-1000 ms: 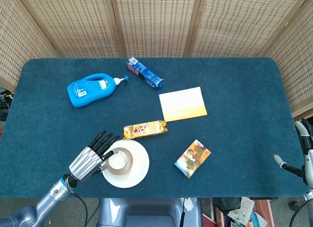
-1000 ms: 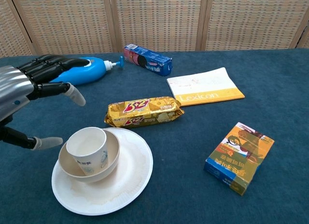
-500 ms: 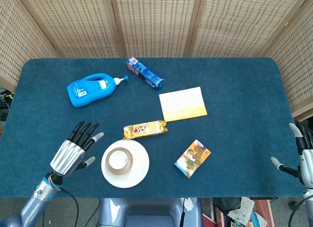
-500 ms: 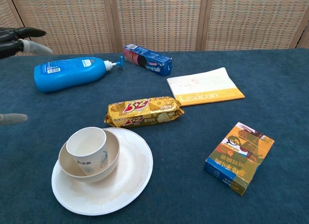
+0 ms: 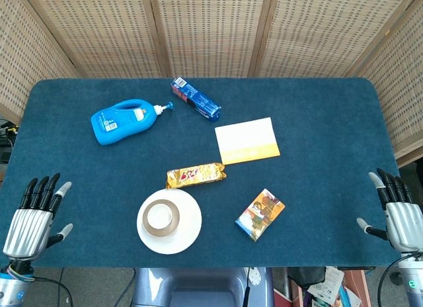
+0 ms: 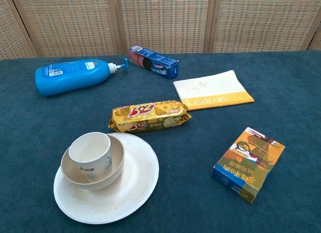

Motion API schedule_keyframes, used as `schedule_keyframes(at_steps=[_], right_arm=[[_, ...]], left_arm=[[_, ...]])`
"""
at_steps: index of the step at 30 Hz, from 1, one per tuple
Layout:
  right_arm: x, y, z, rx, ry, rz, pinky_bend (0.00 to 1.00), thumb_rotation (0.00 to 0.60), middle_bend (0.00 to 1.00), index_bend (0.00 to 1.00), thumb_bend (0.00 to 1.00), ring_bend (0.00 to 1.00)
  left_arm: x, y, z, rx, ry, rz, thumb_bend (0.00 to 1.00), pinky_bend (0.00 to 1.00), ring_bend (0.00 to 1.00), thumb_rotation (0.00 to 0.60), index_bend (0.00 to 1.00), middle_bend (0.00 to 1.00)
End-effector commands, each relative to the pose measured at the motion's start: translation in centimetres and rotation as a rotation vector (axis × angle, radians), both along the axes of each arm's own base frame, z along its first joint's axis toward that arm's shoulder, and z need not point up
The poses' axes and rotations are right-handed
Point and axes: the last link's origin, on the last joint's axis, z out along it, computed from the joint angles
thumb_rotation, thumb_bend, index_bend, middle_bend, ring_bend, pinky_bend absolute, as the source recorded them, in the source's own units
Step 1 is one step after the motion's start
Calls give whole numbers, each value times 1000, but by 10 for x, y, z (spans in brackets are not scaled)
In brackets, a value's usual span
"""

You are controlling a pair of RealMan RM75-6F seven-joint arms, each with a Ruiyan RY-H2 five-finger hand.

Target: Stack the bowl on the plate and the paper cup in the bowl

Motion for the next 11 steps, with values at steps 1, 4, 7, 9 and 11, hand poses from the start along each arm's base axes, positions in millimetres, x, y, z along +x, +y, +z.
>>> schedule_keyframes(at_steps=[1,4,7,9,11], right_arm=[[1,-3,-7,18,25,-7,0,600,0,0,150,0],[0,-3,-10,28,19,-13,0,600,0,0,150,0],[1,-2,-11,26,17,-8,0,600,0,0,150,0],[2,-2,-11,27,17,-5,0,600,0,0,150,0],[3,-2,-13,34,17,0,0,600,0,0,150,0]], left_arm=[[-10,-6,4,17,-8,39,152,0,0,600,120,0],[-22,-10,12,36,-41,86,150,0,0,600,120,0],[-25,-9,18,68,-59,91,149,0,0,600,120,0],[-26,-9,20,78,-65,94,149,0,0,600,120,0],[-27,-8,22,90,-68,95,149,0,0,600,120,0]])
